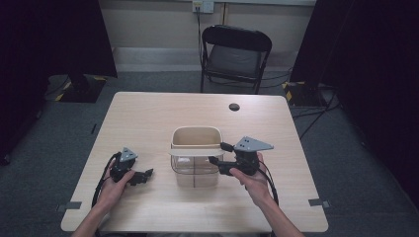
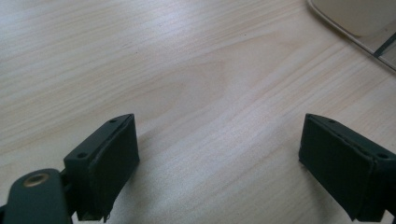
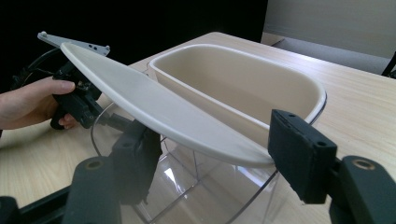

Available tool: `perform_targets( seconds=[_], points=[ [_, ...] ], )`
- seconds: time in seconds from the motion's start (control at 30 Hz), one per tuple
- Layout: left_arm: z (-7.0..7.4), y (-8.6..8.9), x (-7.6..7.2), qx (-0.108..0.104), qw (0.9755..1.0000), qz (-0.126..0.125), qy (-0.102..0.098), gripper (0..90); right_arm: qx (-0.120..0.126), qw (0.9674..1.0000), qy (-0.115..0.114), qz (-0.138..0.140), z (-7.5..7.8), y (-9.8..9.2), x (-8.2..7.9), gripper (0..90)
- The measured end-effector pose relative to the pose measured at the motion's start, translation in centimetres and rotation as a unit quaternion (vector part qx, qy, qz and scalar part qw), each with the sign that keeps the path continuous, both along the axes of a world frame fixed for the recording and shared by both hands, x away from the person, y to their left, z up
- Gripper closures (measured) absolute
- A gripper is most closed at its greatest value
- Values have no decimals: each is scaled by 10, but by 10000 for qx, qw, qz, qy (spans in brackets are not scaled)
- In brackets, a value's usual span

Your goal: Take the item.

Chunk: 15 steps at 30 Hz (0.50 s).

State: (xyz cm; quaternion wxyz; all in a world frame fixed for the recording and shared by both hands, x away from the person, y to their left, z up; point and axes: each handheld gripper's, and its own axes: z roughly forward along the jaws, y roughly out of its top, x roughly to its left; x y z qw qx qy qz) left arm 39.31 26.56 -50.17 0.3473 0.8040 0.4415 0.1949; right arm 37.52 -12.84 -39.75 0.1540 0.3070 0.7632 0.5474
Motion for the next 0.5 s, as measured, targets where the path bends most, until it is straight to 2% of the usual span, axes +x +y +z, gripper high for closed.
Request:
perform_targets(
  seconds=[0.5],
  points=[
    [0,0,0,-5,10000,20,-2,114,102,9999,54,44,2,0,2,376]
  ],
)
